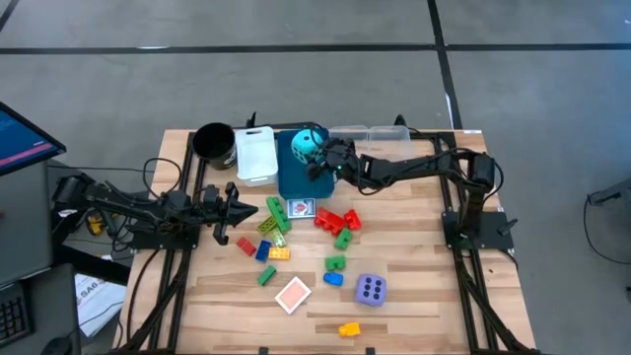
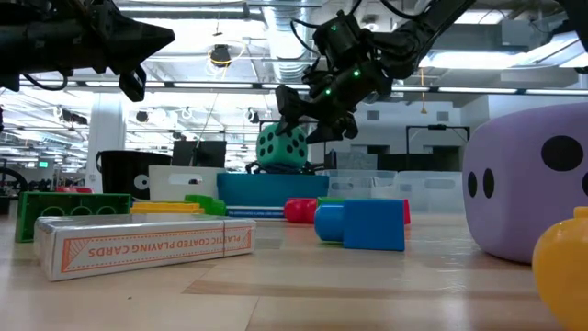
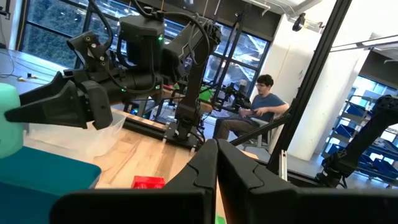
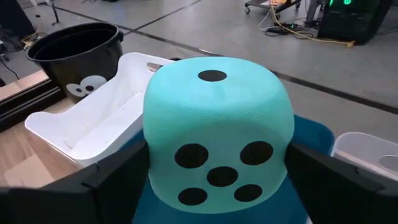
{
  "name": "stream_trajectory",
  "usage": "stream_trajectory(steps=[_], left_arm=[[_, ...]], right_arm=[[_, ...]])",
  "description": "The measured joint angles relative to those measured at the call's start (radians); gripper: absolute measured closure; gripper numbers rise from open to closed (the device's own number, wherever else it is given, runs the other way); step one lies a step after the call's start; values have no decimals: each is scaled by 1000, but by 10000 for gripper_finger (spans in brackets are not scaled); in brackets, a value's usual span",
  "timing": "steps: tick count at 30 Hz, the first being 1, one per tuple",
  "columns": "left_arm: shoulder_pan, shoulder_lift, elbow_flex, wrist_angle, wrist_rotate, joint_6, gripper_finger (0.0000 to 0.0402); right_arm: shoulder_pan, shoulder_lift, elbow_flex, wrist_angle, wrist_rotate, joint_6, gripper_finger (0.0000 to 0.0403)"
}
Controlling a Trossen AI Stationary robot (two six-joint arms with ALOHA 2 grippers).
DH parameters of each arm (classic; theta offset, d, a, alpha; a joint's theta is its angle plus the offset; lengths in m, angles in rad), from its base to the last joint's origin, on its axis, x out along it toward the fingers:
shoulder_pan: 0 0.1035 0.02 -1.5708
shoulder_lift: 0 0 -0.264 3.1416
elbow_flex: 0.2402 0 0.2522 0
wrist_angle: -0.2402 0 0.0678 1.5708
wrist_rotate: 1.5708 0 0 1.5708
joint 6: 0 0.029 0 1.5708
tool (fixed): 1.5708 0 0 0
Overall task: Pick & Place Toys
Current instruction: Put the light blue dice into the blue bin, then put the purple dice into the blue bin
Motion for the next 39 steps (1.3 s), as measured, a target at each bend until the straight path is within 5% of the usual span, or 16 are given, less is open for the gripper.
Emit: stream_trajectory(steps=[6,22,31,39], left_arm=[[0,0,0,0,0,0,399],[0,0,0,-1,2,0,399],[0,0,0,-50,2,0,399],[0,0,0,-57,2,0,399]], right_arm=[[-7,0,0,1,-63,0,8],[26,-56,3,-26,-151,-100,7],[262,-221,1,-311,-210,-204,7],[553,-280,1,-535,-200,-136,7]])
